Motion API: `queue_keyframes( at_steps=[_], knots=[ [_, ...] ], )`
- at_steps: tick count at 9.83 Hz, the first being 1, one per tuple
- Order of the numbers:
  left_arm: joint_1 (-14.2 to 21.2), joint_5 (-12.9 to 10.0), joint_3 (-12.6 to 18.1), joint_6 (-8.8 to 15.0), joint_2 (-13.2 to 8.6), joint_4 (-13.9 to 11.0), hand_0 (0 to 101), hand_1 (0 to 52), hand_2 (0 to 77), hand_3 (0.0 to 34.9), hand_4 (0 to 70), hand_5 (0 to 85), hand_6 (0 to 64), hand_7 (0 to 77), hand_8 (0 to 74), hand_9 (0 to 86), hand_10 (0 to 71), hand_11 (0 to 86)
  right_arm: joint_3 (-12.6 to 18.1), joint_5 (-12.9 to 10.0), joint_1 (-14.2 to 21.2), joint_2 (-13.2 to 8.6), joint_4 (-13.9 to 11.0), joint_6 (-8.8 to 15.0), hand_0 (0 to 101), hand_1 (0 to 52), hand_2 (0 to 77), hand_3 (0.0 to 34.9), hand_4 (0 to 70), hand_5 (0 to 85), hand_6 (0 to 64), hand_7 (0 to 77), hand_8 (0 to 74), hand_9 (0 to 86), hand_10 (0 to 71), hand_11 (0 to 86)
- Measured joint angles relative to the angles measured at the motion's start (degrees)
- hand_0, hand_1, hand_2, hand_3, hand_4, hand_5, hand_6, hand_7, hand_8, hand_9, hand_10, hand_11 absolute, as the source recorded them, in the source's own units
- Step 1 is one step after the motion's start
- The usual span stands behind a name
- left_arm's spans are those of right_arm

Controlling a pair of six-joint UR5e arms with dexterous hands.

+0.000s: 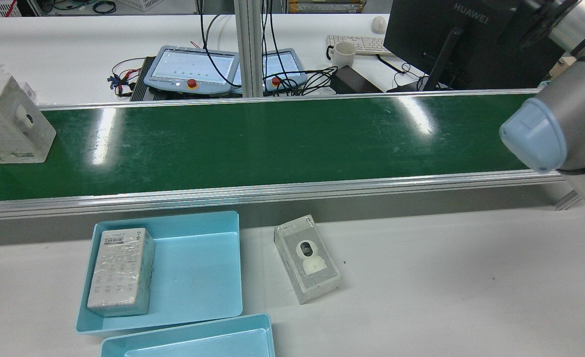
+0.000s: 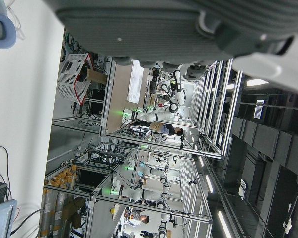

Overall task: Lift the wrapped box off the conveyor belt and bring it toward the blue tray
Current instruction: 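Raise the right hand above the belt as the white box approaches, then hold the right hand open over the belt, waiting for the box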

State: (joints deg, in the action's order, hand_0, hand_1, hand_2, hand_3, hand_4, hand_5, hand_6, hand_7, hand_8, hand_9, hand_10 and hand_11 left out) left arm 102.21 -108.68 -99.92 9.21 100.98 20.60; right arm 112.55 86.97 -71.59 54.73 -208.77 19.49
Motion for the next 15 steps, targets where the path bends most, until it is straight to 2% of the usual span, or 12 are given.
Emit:
queue_keyframes(
  at_steps=[1,2,3,4,5,6,7,10,11,13,14,15],
  knots=[
    [0.0,0.0,0.0,0.0,0.0,0.0,0,0.0,0.5,0.0,0.5,0.5,0.5,0.5,0.5,0.0,0.0,0.0,-0.07,-4.37,3.58,-0.27,0.28,0.63,67,30.5,24.5,23.1,8.2,18.0,0.0,0.5,0.0,1.1,0.0,2.2],
    [0.0,0.0,0.0,0.0,0.0,0.0,0,0.0,0.5,0.0,0.5,0.5,0.0,0.5,0.5,0.0,0.5,0.0,-0.43,-7.54,7.06,-0.18,0.19,0.92,82,37.1,17.5,25.7,17.5,36.5,0.0,3.3,0.0,1.1,0.0,2.2],
    [0.0,0.0,0.0,0.0,0.0,0.0,0,0.0,1.1,0.0,0.5,1.1,0.5,0.5,0.5,0.0,0.5,0.0,-0.99,-9.4,9.49,0.88,0.2,0.82,77,27.8,12.0,25.7,8.7,30.0,0.0,1.1,0.0,1.1,0.0,1.6],
    [0.0,0.0,0.0,0.0,0.0,0.0,0,0.0,1.1,0.0,0.5,1.1,0.5,0.5,0.5,0.0,0.5,0.0,-1.31,-10.21,10.7,2.7,0.28,-0.1,67,28.9,11.4,25.7,0.0,19.6,0.0,0.5,0.0,1.1,0.0,1.6],
    [0.0,0.0,0.0,0.0,0.0,0.0,0,0.0,1.1,0.0,0.5,0.5,0.5,0.5,0.5,0.0,0.5,0.0,-1.4,-10.38,10.99,3.98,0.36,-1.18,67,28.9,11.4,25.7,0.0,19.6,0.0,0.5,0.0,1.1,0.0,1.6],
    [0.0,0.0,0.0,0.0,0.0,0.0,0,0.0,1.1,0.0,0.5,0.5,0.5,0.5,0.5,0.5,0.5,0.0,-1.6,-10.43,11.12,4.68,0.38,-2.03,61,28.9,15.3,22.5,0.0,4.4,0.0,0.0,0.0,1.1,0.0,1.6],
    [0.0,0.0,0.0,0.0,0.0,0.0,0,0.0,1.1,0.0,0.5,0.5,0.5,0.5,0.5,0.5,0.5,0.0,-1.9,-10.65,11.32,4.89,0.44,-2.73,57,26.7,15.8,19.5,0.0,4.9,0.0,0.5,0.0,1.1,0.0,1.6],
    [0.0,0.0,0.0,0.0,0.0,0.0,0,0.0,1.1,0.0,0.5,0.5,0.5,0.5,0.5,0.0,0.0,0.0,-2.61,-13.74,14.16,4.55,0.58,-9.09,56,21.3,17.5,21.4,0.5,13.6,0.0,0.0,0.0,1.1,0.0,1.1],
    [0.0,0.0,0.0,0.0,0.0,0.0,0,0.0,1.1,0.0,0.5,0.5,0.5,0.5,0.5,0.0,0.5,0.0,-2.65,-14.55,15.88,4.56,0.48,-11.06,65,33.8,25.1,26.2,8.2,15.8,0.0,0.5,0.0,1.1,0.0,1.1],
    [0.0,0.0,0.0,0.0,0.0,0.0,0,0.0,1.1,0.0,0.5,0.5,0.0,0.5,0.0,0.5,0.0,0.0,-2.69,-13.74,17.94,5.24,0.19,-12.84,65,33.8,25.1,26.2,8.2,15.8,0.0,0.5,0.0,1.1,0.0,1.1],
    [0.0,0.0,0.0,0.0,0.0,0.0,0,0.0,0.5,0.0,0.5,0.5,0.5,0.5,0.0,0.5,0.0,0.0,-2.91,-12.68,17.86,5.85,0.1,-13.22,81,36.0,25.1,27.7,8.2,10.9,0.0,0.0,0.0,1.1,0.0,1.1],
    [0.0,0.0,0.0,0.0,0.0,0.0,0,0.0,1.1,0.0,0.5,0.5,0.0,0.5,0.5,0.5,0.5,0.0,-3.28,-12.02,17.34,6.1,0.12,-13.41,81,36.0,25.1,27.7,8.2,10.9,0.0,0.0,0.0,1.1,0.0,1.1]
  ],
)
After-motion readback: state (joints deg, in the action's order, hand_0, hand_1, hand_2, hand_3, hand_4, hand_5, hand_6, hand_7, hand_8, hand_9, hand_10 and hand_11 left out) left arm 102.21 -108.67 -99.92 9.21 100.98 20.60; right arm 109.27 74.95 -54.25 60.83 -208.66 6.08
